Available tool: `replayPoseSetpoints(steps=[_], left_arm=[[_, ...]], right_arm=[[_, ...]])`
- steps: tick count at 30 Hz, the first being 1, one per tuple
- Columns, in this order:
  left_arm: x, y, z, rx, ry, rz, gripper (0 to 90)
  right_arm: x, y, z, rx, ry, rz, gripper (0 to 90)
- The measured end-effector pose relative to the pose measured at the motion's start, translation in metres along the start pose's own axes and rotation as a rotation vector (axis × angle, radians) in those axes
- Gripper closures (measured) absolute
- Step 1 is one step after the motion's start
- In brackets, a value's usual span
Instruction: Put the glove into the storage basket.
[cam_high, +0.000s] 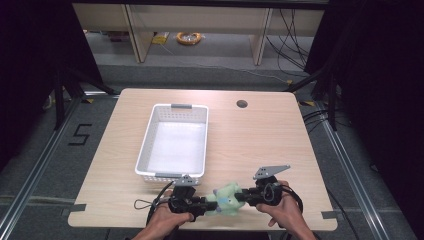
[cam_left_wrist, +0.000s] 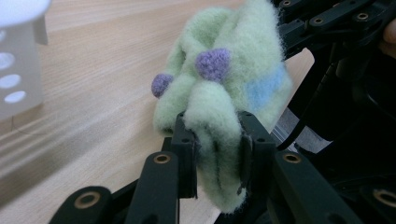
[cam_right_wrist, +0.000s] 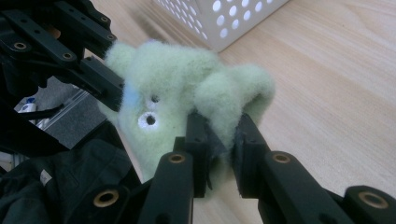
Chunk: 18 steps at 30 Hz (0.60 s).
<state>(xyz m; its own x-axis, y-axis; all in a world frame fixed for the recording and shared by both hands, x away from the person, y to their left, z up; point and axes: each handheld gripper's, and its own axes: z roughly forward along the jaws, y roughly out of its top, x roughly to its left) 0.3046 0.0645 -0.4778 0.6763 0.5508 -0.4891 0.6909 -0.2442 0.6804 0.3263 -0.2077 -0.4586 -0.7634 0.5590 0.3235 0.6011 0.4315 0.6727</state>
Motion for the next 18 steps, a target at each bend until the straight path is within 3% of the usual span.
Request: replayPoseSetpoints(steps=[9,10,18], left_arm=[[-0.004,0.013,-0.013,-0.001,0.001,0.018,70.8],[-0.005,0.018,-0.018,0.003,0.006,0.030,70.8],[-0.006,0.037,-0.036,-0.008,0.009,0.044,70.8]], right_arm=[[0.006,0.011,-0.006,-0.009,0.006,0.007,79.2],[0.005,0.016,-0.009,-0.021,0.014,-0.019,79.2],[0.012,0.037,-0.015,-0.047,0.012,-0.028,79.2]])
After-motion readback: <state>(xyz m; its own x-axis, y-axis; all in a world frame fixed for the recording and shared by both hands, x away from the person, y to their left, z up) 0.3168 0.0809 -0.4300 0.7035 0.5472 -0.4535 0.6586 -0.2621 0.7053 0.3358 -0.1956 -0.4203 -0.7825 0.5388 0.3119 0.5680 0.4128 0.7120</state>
